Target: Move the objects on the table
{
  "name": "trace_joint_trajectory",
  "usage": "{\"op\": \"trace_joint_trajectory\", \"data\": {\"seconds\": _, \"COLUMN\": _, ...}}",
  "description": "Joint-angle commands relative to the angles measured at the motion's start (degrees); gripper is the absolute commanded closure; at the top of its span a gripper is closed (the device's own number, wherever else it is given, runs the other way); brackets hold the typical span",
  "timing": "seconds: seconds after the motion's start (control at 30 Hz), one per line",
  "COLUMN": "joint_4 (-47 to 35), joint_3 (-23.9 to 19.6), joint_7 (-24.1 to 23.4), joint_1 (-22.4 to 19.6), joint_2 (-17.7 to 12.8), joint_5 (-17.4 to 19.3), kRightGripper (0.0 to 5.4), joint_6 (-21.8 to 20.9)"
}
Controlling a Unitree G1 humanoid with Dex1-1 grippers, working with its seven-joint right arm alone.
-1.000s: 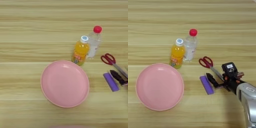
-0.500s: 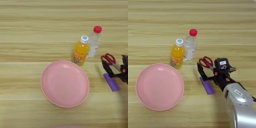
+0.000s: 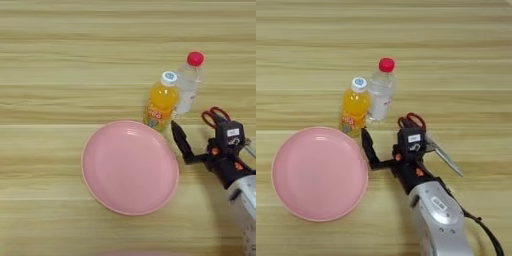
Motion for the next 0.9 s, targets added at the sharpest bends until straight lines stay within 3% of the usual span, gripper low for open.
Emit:
{"op": "trace_joint_trajectory", "data": {"seconds": 0.03, "joint_4": -3.19, "joint_3": 0.87, "joint_7": -1.34, "joint_1": -2.48, "joint_2": 0.30, "joint_5": -0.01, "kRightGripper": 0.03, "joint_6": -2.61}}
{"op": "trace_joint_trajectory", "data": {"seconds": 0.3, "joint_4": -1.94, "joint_3": 4.25, "joint_7": -0.88, "joint_1": -5.95, "joint_2": -0.75, "joint_5": -1.56, "kRightGripper": 0.03, "joint_6": -2.43}}
{"op": "trace_joint_trajectory", "data": {"seconds": 0.9, "joint_4": 4.81, "joint_3": 5.00, "joint_7": -0.22, "joint_1": -15.86, "joint_2": -2.12, "joint_5": -1.73, "kRightGripper": 0.03, "joint_6": -1.64}}
